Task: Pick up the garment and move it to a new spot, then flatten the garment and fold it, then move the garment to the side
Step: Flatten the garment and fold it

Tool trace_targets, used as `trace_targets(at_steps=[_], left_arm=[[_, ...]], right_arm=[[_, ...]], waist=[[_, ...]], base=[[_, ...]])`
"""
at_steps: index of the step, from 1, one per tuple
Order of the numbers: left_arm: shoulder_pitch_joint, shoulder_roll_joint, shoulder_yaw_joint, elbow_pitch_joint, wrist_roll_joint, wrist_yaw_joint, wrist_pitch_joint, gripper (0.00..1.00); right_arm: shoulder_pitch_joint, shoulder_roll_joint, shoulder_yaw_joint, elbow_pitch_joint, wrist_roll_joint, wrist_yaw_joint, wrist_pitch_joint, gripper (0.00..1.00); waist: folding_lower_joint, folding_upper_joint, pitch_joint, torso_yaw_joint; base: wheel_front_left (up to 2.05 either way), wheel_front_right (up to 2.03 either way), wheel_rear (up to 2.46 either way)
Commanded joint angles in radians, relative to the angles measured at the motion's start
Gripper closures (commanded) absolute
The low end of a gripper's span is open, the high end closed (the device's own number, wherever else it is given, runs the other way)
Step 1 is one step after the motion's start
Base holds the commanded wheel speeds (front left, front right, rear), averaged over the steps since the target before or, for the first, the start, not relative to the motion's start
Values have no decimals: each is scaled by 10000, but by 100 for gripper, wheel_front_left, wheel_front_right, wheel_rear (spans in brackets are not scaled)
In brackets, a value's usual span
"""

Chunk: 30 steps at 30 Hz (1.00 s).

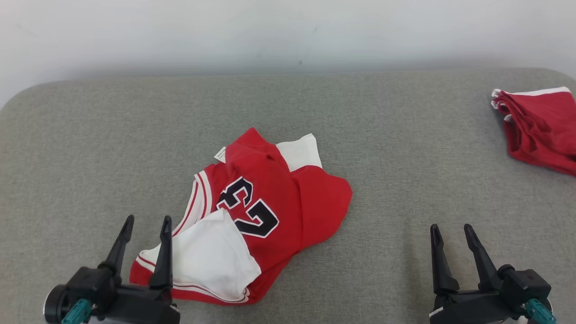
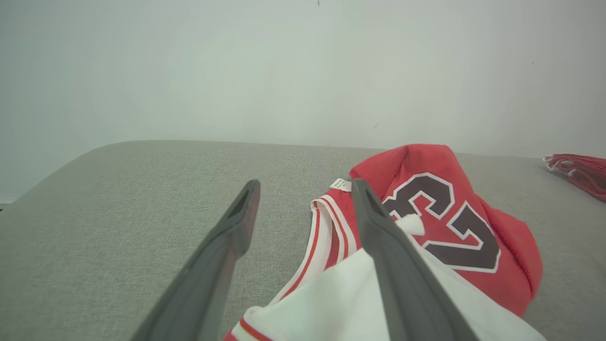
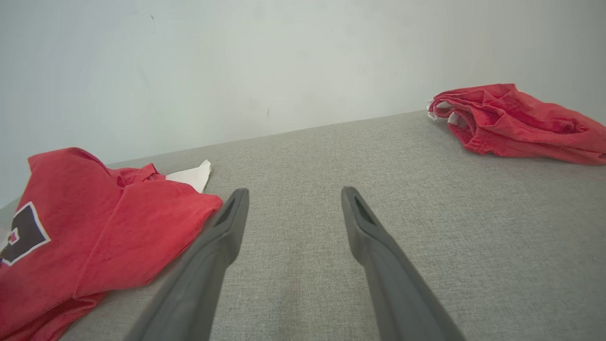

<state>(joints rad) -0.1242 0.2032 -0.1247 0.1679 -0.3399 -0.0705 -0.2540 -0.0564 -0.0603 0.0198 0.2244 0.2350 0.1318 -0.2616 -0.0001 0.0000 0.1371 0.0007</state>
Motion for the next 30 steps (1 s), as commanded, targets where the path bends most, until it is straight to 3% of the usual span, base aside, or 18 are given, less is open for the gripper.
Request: trace_targets(at_steps=[1,20,21,22,23,30], left_arm=[[-330,150,-193,102,195,-115,110,0],[-913,1317,-1627,736,188,-529,2017,0],[-913,1358,-1632,787,160,-530,2089,20],[-974,1355,-1617,768,133,-533,2029,65],[-986,1339,-1616,804,82,-534,2020,100],[-1000,1106,-1576,450,4,-351,1586,100]], right_arm=[[57,-9,37,13,48,-20,-44,0],[95,56,-90,-58,171,-20,-43,0],[89,60,-94,-53,167,-20,-44,0],[80,65,-97,-58,157,-20,-44,0],[72,69,-109,-75,144,-20,-44,0],[265,72,-309,-190,67,-20,-43,0]], waist=[[1,0,-6,-211],[1,0,382,-1228],[1,0,383,-1244],[1,0,381,-1254],[1,0,372,-1257],[1,0,140,-692]], base=[[0,0,0],[0,0,0],[0,0,0],[0,0,0],[0,0,0],[0,0,0]])
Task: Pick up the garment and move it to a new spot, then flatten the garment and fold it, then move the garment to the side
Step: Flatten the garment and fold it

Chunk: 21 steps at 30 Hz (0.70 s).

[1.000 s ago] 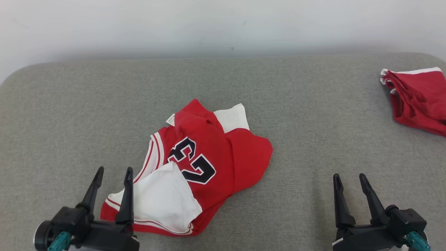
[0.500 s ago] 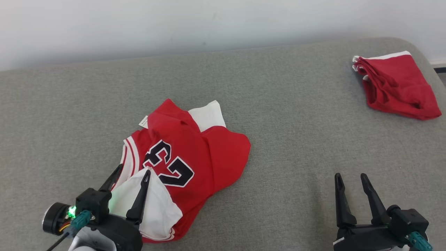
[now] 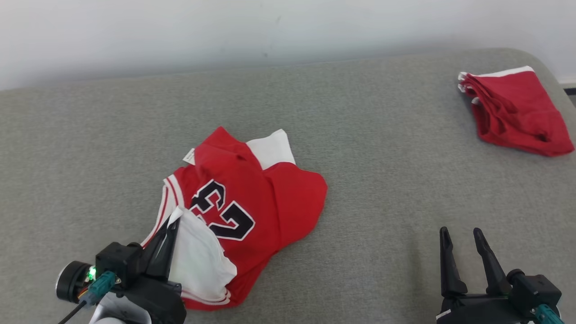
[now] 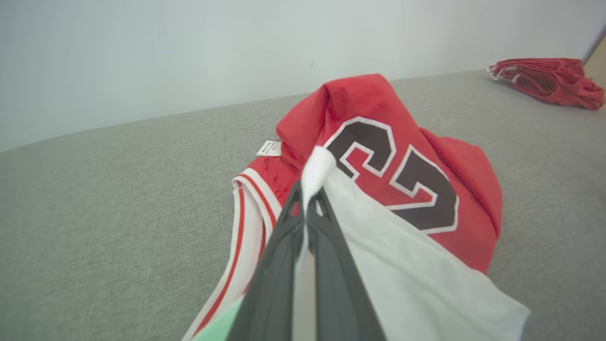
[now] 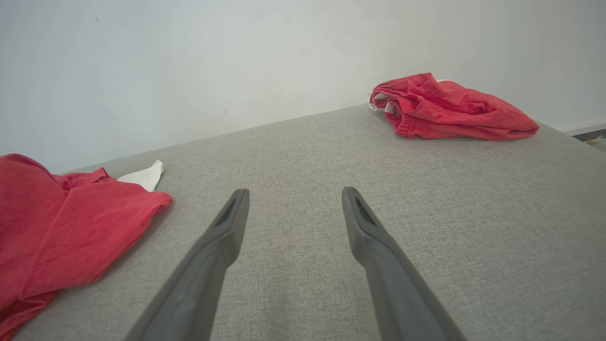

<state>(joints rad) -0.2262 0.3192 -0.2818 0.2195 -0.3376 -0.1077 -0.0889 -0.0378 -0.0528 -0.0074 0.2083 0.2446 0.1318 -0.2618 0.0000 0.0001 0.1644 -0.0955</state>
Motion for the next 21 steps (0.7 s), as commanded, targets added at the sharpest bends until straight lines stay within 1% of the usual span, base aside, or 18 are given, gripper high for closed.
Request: trace_targets(at_steps=[1,6,11,13,16,19,21], left_arm=[[85,-64,8,-188,-15,69,-130,100],[674,-174,-42,-901,-36,290,-428,100],[1832,-287,-50,-1383,-260,545,-603,100],[2322,-304,0,-1346,-370,667,-625,100],[2929,-498,-24,-1241,-620,762,-737,100],[3224,-561,-80,-1110,-687,757,-781,100],[3422,-711,-109,-991,-845,734,-899,100]], right_arm=[[112,-1,-42,-35,-27,-20,-41,0],[198,2,-3,-13,-41,-20,-41,0],[185,-70,-50,-14,-31,-20,-41,0],[193,-121,-47,21,-23,-20,-41,0],[242,-158,-89,48,-8,-20,-41,0],[287,-168,-79,64,-25,-20,-41,0],[318,-211,-80,84,-3,-20,-41,0]], waist=[[0,-1,-170,403],[0,-1,-398,1141],[0,-1,-546,1685],[0,-1,-580,1810],[0,-1,-633,1930],[0,-1,-664,1964],[0,-1,-702,1991]], base=[[0,0,0],[0,0,0],[0,0,0],[0,0,0],[0,0,0],[0,0,0],[0,0,0]])
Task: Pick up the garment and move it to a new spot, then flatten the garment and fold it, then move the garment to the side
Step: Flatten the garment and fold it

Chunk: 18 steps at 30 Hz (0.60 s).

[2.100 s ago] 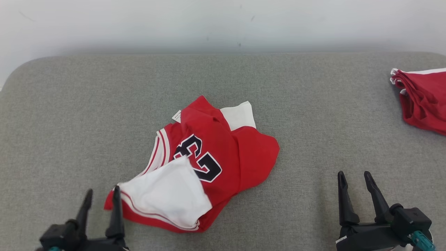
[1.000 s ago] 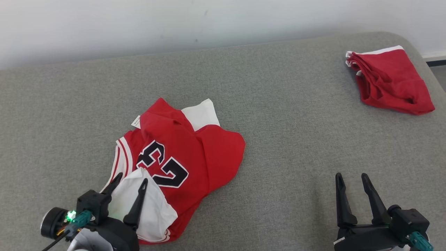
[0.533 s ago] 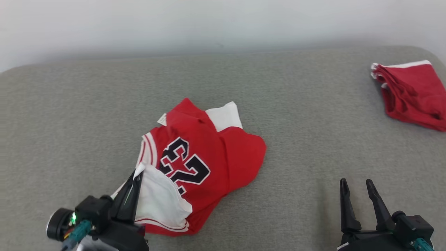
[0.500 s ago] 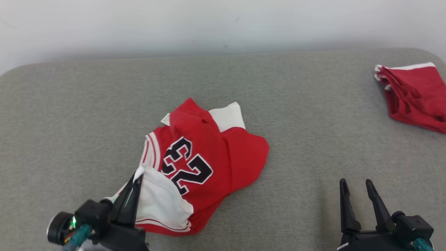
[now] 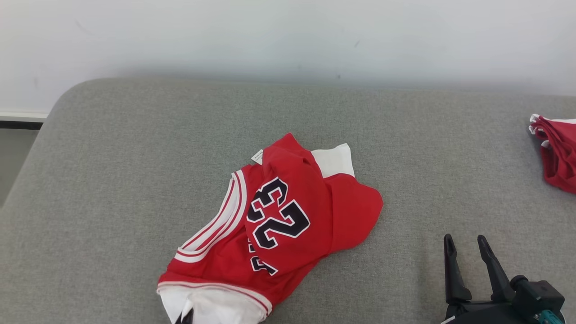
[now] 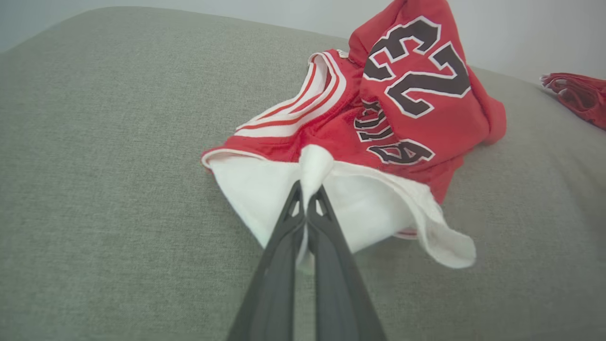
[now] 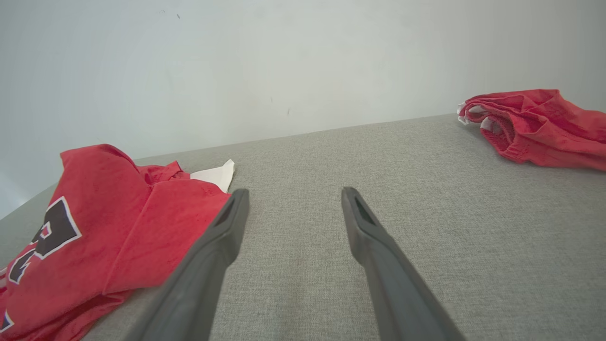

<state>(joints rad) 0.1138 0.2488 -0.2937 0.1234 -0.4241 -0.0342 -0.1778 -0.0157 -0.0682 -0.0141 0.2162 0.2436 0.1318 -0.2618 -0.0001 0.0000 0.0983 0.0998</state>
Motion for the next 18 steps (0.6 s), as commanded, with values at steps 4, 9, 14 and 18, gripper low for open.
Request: trace_targets(at_steps=[4,9,14,18], left_arm=[[252,-149,-31,132,-69,74,-192,0],[233,-27,311,13,-85,272,-460,0],[5,73,958,-694,44,532,-785,0],[-164,11,1316,-1048,212,638,-856,0]], right_arm=[[190,-96,-104,-15,28,-20,-41,0],[232,-74,-169,-7,-24,-20,-41,0],[228,-37,-138,11,-54,-20,-41,0],[244,-26,-37,36,-57,-20,-41,0]], waist=[[1,0,-117,133],[1,0,-199,254],[1,0,-287,284],[1,0,-370,145]], base=[[0,0,0],[0,0,0],[0,0,0],[0,0,0]])
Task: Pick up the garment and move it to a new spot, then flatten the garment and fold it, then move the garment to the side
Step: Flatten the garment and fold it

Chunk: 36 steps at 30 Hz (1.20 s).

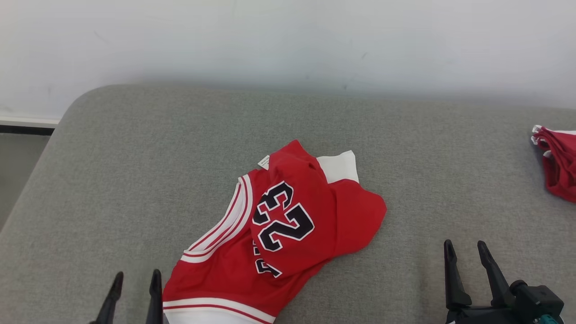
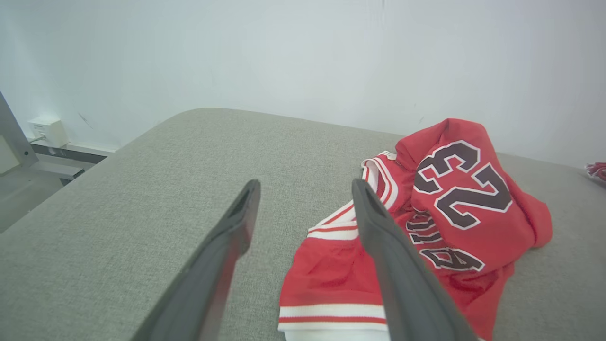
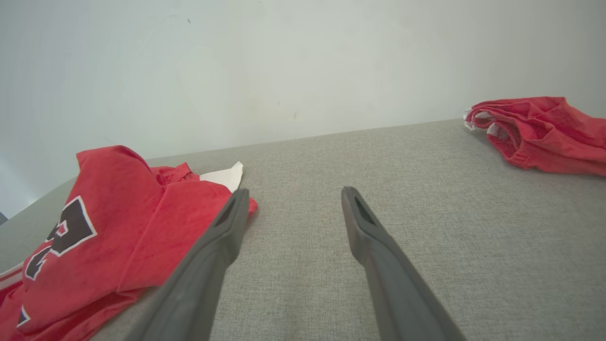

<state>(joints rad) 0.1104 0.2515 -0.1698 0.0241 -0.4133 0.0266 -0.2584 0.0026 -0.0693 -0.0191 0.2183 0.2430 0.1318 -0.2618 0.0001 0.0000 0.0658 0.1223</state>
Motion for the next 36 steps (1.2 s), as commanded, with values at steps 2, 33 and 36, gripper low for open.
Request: trace_targets(at_steps=[2,33,36], left_arm=[[-188,-84,262,-112,142,71,-70,0],[-1627,-1724,1277,732,1266,-1230,-73,0],[-1796,-1824,1248,833,1299,-1319,-73,0]], right_arm=[[76,-68,13,32,-14,-20,-41,0],[-4166,-1476,1852,3722,-49,-20,984,0],[-4661,-1513,1946,4622,13,-20,1138,0]], waist=[[-1,0,-80,-173],[-1,0,690,1146],[-1,0,845,1441]], base=[[0,0,0],[0,0,0],[0,0,0]])
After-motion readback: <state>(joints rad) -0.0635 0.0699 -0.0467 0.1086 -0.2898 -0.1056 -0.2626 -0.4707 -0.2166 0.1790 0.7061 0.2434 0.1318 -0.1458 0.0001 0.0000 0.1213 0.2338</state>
